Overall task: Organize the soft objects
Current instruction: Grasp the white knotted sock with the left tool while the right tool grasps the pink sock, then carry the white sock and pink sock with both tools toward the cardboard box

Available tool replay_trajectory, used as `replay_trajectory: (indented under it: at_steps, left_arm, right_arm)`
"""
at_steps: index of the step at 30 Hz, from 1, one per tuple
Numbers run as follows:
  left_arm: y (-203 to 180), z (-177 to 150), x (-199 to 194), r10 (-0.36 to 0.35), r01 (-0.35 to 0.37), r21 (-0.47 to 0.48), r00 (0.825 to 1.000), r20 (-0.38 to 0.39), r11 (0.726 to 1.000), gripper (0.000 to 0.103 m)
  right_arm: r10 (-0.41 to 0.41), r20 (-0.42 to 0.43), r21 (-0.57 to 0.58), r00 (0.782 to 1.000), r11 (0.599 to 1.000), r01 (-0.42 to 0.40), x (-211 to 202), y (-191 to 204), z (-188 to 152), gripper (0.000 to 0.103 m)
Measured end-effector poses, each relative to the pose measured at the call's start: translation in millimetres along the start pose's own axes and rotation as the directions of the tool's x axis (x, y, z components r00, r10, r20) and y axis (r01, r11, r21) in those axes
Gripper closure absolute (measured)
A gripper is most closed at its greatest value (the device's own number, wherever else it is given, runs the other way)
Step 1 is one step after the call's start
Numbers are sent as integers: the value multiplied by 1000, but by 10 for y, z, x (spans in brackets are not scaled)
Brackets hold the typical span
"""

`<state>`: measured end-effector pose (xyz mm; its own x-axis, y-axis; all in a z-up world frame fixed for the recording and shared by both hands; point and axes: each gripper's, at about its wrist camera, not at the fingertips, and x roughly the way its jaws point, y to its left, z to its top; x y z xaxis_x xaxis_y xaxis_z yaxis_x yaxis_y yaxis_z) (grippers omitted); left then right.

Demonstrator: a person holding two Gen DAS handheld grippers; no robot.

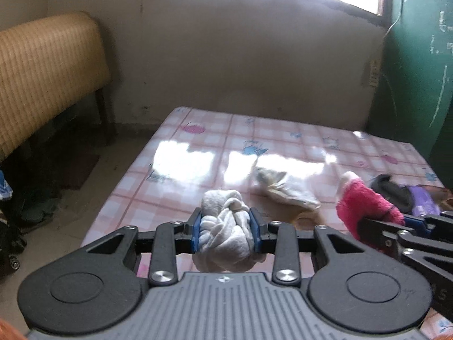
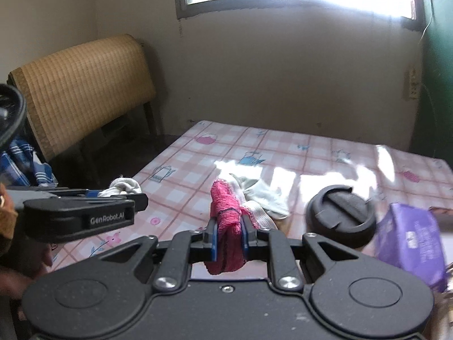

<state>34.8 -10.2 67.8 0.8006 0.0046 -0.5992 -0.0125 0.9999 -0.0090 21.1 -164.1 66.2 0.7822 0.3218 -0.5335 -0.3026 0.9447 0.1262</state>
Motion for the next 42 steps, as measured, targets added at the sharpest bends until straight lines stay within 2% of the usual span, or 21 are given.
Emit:
replay_trajectory:
  at_steps: [10,42]
  left_arm:
    - [-296,118,-132,-13,13,18,1000,20,1000,68]
    - [-838,161,-221,-91,87,85,995,38,993,68]
  right_arm:
    - [-81,18,1,997,997,81,-266,-168,184,83]
    - [-160,35,50,986,986,159,-559,-629,181,83]
